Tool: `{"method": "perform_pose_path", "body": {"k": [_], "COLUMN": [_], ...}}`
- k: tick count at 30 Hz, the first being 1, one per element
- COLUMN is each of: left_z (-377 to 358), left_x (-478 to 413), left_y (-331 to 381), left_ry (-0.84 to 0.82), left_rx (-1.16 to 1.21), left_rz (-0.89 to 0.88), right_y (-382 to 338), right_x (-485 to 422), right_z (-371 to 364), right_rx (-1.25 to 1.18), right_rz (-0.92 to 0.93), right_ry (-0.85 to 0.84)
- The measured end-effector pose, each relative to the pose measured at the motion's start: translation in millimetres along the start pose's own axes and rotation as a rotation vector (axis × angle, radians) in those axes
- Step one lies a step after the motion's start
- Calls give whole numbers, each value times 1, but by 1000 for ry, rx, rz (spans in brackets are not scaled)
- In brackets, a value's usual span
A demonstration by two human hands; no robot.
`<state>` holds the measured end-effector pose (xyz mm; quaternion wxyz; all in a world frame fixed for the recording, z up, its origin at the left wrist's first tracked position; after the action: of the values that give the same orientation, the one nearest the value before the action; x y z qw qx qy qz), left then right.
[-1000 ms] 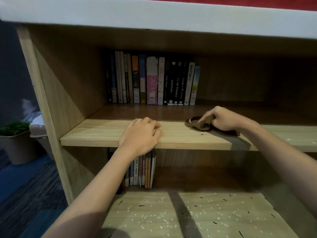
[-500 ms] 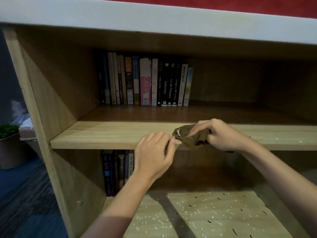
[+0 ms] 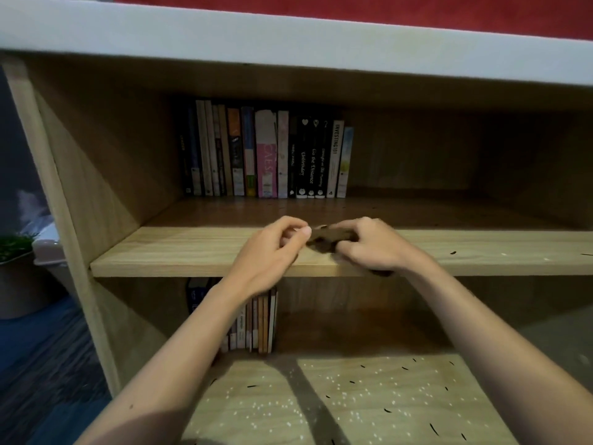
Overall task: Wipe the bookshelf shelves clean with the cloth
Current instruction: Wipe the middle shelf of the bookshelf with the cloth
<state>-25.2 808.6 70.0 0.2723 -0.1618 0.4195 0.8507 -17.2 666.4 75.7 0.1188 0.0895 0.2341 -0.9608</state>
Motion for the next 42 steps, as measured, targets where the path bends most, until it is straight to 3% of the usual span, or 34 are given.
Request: {"method": "perform_pose_path", "body": {"k": [3, 5, 8, 11, 17, 20, 24, 27, 31, 34, 37, 42], "left_z": [7, 13, -11, -55, -12, 16, -41, -41, 5, 15, 21, 58], "left_x": [-4, -7, -19, -27, -20, -26, -33, -20, -21, -33, -31, -67], "left_y": [-6, -6, 2, 13, -12, -39, 8, 16, -27, -42, -59, -130], "left_ry": [26, 57, -105, -347, -379, -260, -293, -324, -290, -269, -342, -374], "left_rx": [78, -126, -497, -598, -302, -502, -439, -326, -330, -452, -401, -430], "left_rz": [72, 125, 201, 268, 242, 346, 87, 66, 280, 322, 359, 660], "right_y": [-26, -20, 13, 40, 54, 55, 56, 54, 24, -11, -15, 13], "right_x": [-5, -4, 5, 12, 10, 6, 4, 4, -21, -57, -81, -97], "right_z": [-10, 9, 32, 30, 21, 17, 18, 18, 11, -17, -38, -52], "right_rx": [-332, -433, -296, -94, -8, 61, 57, 31, 122, 145, 133, 160], "right_rz": [43, 55, 41, -40, -115, -116, -140, -164, -117, -17, -29, -99], "right_ry": [-104, -20, 204, 315, 309, 307, 322, 277, 191, 26, -128, -250]}}
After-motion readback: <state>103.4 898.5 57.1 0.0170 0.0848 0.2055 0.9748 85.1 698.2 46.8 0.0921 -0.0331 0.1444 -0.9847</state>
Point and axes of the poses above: each hand's wrist, its own x-axis away from the middle knuckle, its own z-axis out of the back of the hand, y = z × x, the point moved 9 cm from there along -x, towards the middle knuckle, and after that the axes turned 2 degrees about -y, right-handed, at the moved point
